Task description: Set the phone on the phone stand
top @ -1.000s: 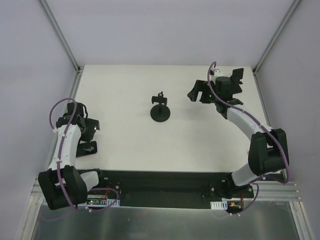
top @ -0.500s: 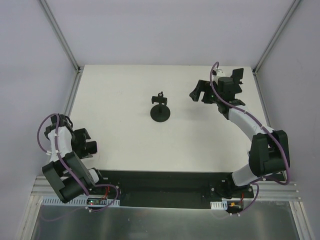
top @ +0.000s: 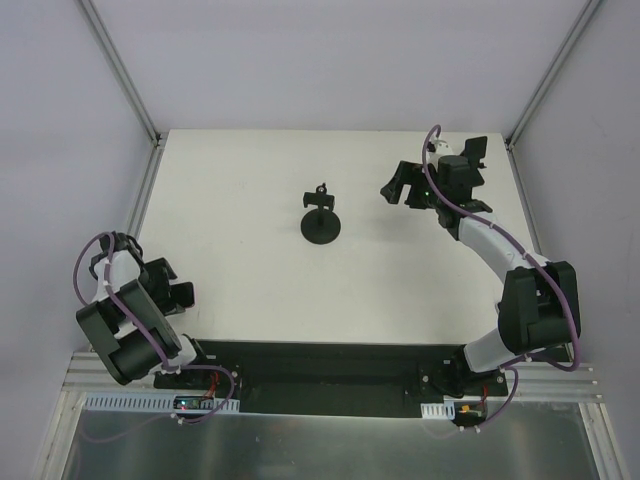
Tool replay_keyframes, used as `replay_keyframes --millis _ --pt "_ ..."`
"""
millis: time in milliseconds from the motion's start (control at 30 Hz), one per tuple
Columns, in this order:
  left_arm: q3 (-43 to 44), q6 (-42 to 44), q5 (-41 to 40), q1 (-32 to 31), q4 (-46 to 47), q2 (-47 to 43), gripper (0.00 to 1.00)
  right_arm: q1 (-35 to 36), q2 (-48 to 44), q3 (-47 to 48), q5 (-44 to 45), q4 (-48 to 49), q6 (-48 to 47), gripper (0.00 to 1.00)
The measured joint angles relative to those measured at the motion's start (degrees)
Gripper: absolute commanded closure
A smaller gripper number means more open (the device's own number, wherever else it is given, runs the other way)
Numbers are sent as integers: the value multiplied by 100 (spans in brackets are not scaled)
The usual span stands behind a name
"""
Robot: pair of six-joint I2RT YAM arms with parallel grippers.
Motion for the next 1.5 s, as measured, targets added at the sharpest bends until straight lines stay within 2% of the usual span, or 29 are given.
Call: replay_keyframes --millis 367,567,667,767,900,1000,1033,1133,1167,1233,1267,1300,1500 --pt "-31 -15 -271 70 267 402 1 -15 -2 0 -17 4 31 4" --pt "-59 68 -444 72 323 507 5 -17 -2 0 -20 7 46 4" --pt "-42 98 -450 74 321 557 18 -24 -2 0 -42 20 63 4" --pt "-11 111 -444 74 323 623 21 -85 -2 -22 -160 109 144 4" --pt "-31 138 -433 74 363 612 35 -219 -2 -136 -304 260 280 4" --pt "-103 160 -431 74 417 514 50 -282 -2 -201 -321 302 345 4" --pt "-122 160 -428 74 428 479 61 -295 -2 -208 -321 304 352 4" --pt "-205 162 -428 74 492 354 71 -304 -2 -225 -319 317 369 4" --pt "-234 162 -428 74 514 308 78 -306 -2 -225 -321 319 372 4" --pt "-295 160 -426 74 560 212 86 -306 -2 -225 -319 326 372 4" --pt "-326 160 -417 74 581 162 97 -306 -2 -225 -319 328 372 4" --pt "-352 162 -409 72 605 118 100 -306 -2 -225 -319 328 372 4" --pt "-463 229 -389 -83 713 -120 100 -306 -2 -225 -319 330 372 4"
